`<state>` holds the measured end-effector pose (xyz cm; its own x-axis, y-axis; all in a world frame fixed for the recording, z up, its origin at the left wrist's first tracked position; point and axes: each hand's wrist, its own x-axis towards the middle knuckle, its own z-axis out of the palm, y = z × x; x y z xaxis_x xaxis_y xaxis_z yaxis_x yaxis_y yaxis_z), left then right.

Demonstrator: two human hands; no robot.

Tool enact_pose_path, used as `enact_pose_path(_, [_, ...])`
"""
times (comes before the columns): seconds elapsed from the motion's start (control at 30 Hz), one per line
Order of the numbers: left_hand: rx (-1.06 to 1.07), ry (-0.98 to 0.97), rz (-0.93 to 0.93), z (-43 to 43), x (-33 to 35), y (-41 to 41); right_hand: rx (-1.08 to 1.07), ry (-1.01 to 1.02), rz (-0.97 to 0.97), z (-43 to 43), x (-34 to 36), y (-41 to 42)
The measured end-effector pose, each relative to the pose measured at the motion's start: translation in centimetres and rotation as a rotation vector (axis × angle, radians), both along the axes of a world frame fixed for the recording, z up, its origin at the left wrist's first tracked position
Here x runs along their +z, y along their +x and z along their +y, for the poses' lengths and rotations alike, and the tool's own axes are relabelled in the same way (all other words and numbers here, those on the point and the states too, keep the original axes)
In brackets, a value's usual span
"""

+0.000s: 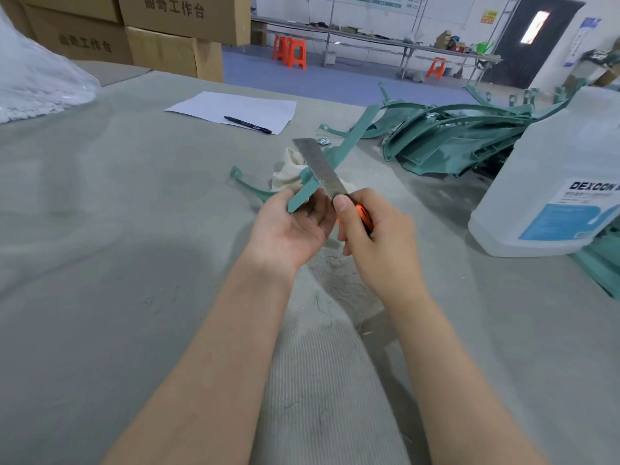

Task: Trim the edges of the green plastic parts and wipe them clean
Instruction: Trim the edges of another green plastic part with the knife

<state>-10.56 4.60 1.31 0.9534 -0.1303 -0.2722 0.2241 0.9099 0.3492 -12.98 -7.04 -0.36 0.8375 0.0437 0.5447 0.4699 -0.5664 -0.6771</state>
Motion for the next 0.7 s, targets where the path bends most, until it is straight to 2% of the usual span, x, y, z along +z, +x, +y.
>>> enact_pose_path(0.23, [-0.015,0.018,-0.016,-0.14,0.36,-0.31,0.043,-0.018,0.002,0.03,0.05,-0.08])
enact_pose_path(0.37, [-0.005,-0.090,0.012,0.06,0.68,-0.52,0.094,-0.086,0.031,0.60,-0.20,-0.26])
enact_pose_path(0.7, [0.003,-0.155,-0.011,0.28,0.60,-0.52,0.113,-0.103,0.047,0.68,-0.18,-0.30])
